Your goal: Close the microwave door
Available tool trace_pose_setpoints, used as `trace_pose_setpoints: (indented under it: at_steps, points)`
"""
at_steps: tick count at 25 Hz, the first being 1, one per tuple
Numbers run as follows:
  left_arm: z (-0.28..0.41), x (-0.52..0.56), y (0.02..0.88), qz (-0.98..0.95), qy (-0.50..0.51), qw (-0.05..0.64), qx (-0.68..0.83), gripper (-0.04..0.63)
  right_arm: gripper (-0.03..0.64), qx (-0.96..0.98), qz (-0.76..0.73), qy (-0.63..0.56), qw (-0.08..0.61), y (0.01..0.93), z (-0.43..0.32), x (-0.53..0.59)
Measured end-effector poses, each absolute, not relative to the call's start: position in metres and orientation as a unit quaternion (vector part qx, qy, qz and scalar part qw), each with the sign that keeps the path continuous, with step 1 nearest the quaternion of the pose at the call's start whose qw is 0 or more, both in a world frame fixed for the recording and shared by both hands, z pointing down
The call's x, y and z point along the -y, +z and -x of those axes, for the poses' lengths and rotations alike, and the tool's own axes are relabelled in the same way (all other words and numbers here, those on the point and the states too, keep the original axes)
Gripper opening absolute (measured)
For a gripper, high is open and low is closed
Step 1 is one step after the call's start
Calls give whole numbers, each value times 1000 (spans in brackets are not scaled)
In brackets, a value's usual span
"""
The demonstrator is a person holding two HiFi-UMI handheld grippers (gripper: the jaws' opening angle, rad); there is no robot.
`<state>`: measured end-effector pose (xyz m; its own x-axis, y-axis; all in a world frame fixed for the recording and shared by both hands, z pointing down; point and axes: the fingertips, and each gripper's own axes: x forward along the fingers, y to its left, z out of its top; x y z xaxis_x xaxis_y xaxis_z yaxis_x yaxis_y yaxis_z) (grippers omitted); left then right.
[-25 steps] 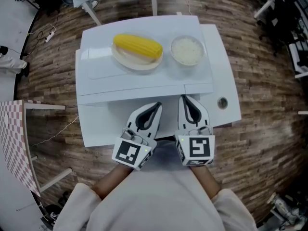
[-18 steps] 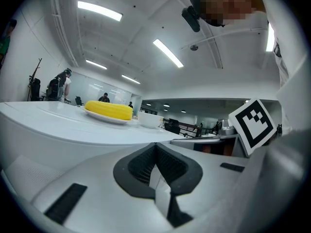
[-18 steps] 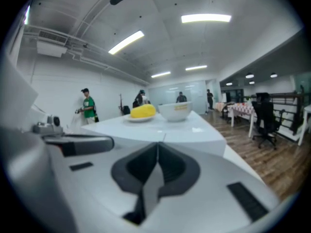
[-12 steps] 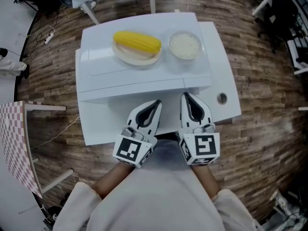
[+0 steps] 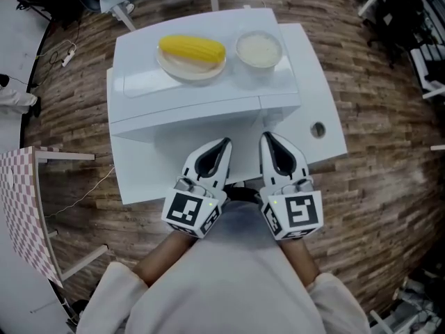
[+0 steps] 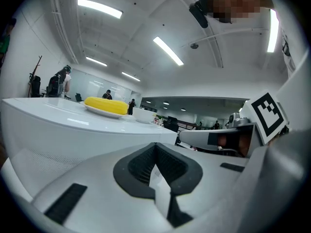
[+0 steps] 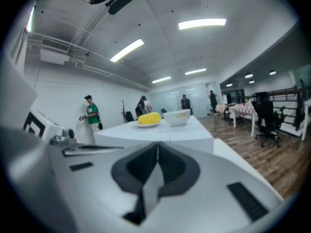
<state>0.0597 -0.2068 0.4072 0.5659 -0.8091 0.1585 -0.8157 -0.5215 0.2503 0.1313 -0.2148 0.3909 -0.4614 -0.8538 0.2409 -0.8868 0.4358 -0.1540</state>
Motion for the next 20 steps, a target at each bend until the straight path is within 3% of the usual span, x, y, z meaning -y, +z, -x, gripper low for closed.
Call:
trace_pose_setpoints:
  at_steps: [20]
  points:
    - [-66, 181, 400, -873, 15, 153, 463, 11, 23, 897, -407, 139, 99, 386, -119, 168]
